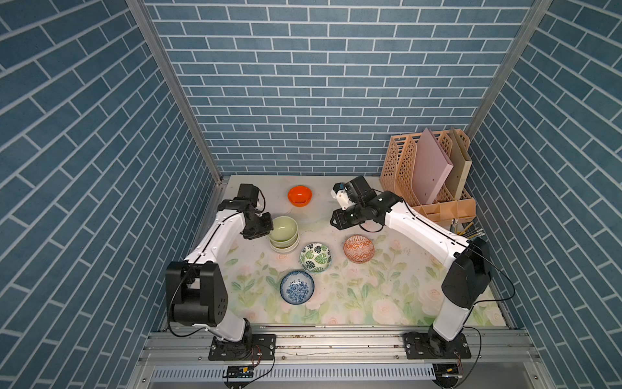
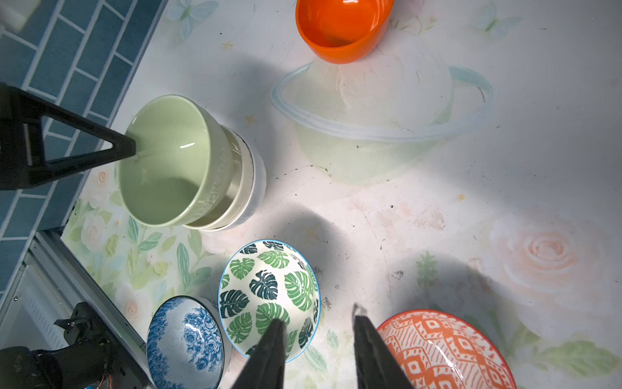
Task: Stack the bowls
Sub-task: Place the bowl on the bowl.
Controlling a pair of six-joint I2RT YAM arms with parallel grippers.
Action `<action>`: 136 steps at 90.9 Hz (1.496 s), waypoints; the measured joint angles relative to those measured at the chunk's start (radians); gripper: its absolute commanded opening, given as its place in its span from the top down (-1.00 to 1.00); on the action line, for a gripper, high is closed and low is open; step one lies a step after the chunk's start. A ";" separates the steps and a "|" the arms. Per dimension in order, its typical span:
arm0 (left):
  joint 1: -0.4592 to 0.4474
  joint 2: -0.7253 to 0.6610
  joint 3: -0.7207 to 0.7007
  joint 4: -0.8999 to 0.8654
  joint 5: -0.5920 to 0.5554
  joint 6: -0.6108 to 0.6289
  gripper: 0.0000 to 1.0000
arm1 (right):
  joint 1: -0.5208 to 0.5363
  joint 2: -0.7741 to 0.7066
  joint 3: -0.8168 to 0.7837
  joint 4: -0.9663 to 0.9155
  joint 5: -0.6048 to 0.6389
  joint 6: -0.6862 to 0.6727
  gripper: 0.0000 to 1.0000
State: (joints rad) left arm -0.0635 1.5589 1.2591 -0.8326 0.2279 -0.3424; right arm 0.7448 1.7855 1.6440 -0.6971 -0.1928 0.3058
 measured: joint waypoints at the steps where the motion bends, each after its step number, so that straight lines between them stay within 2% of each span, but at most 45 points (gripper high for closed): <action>1: 0.000 0.001 0.000 0.001 -0.001 0.000 1.00 | 0.000 0.000 0.000 0.001 0.000 0.000 0.25; 136: 0.000 0.009 -0.069 0.065 0.000 0.000 1.00 | 0.000 -0.002 -0.007 0.010 -0.015 -0.001 0.26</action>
State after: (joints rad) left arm -0.0631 1.5677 1.1904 -0.7677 0.2283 -0.3428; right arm 0.7448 1.7840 1.6371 -0.6876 -0.2077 0.3050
